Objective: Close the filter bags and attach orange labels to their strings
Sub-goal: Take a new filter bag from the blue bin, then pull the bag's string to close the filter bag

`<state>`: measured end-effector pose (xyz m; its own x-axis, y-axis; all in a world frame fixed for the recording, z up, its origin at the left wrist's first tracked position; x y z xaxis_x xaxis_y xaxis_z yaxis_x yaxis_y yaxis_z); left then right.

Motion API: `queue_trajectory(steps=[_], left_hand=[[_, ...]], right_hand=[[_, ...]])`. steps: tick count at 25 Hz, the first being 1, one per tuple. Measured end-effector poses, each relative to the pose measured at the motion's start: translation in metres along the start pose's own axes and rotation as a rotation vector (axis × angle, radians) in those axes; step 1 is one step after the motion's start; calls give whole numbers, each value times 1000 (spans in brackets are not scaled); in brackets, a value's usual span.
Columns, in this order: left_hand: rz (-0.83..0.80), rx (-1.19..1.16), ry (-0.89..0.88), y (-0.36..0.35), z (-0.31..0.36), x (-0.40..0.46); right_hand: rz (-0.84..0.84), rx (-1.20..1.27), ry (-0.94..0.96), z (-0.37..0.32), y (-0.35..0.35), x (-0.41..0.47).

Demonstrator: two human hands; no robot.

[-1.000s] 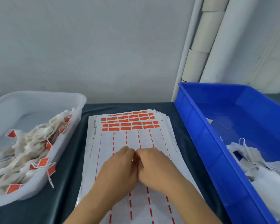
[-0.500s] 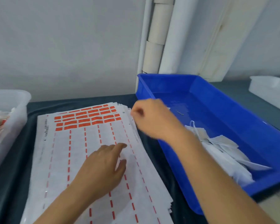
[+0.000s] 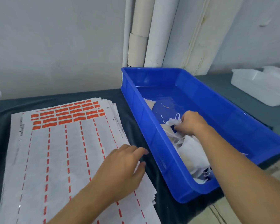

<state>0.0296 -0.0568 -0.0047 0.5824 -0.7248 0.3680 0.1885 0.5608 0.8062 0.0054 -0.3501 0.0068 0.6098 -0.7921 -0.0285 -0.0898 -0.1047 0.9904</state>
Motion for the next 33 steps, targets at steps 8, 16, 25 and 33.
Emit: queue_trajectory(steps=[8,16,25,33], left_hand=[[-16,-27,35,7,-12,-8],[232,-291,263,86,-55,-13],[258,-704,424,132,-138,-31],[281,-747,584,99,-182,-72]], right_hand=[[155,83,18,-9,39,8],[473,347,553,-141,147,-55],[-239,605,972,-312,52,-190],[-157,648,955,-341,-13,-200]])
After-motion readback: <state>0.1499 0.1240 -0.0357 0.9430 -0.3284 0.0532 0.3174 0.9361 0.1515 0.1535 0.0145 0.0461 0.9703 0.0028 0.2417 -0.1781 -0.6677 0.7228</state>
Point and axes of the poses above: each hand's wrist, its own x-axis towards the middle knuckle, its own y-axis out of the back of the hand, z = x × y, the point moved 10 cm from there along x, towards the middle knuckle, and after that the axes turned 8 degrees about z, right-handed, at the moved point
